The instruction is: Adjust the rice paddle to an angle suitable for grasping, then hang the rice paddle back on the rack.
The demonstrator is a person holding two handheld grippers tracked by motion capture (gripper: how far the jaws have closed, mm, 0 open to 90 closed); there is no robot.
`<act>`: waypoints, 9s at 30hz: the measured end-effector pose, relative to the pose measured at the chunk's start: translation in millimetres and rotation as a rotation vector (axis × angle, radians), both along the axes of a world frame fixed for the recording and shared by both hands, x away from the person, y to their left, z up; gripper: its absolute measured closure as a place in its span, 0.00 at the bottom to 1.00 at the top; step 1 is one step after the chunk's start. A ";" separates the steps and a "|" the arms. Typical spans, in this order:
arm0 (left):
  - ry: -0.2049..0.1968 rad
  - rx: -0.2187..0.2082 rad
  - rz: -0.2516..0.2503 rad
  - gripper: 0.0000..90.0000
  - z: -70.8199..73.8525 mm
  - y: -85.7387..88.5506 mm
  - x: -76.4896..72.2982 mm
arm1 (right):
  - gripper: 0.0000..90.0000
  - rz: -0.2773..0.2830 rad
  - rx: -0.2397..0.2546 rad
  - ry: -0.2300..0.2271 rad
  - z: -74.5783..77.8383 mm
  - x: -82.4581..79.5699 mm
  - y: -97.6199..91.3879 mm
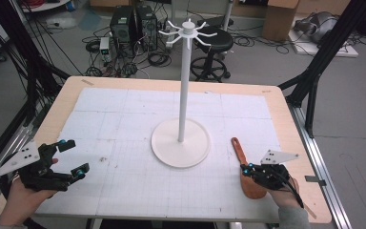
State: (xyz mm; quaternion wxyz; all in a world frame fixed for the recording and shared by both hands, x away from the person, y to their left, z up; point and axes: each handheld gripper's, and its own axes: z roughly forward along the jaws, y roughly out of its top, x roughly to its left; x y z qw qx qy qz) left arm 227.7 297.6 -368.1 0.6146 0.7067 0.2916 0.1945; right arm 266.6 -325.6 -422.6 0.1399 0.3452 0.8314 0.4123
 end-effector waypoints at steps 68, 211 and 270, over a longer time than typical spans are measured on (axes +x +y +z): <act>0.033 0.027 0.038 0.05 -10.3 6.5 -9.1 | 1.00 0.089 -0.061 0.081 -20.0 49.4 20.0; 0.028 -0.017 0.059 0.05 -9.7 14.6 -9.0 | 0.05 0.205 -0.104 -0.033 14.2 22.2 49.5; 0.045 -0.014 0.104 0.05 -14.0 30.2 -22.4 | 0.63 0.257 -0.319 0.193 0.8 38.7 67.6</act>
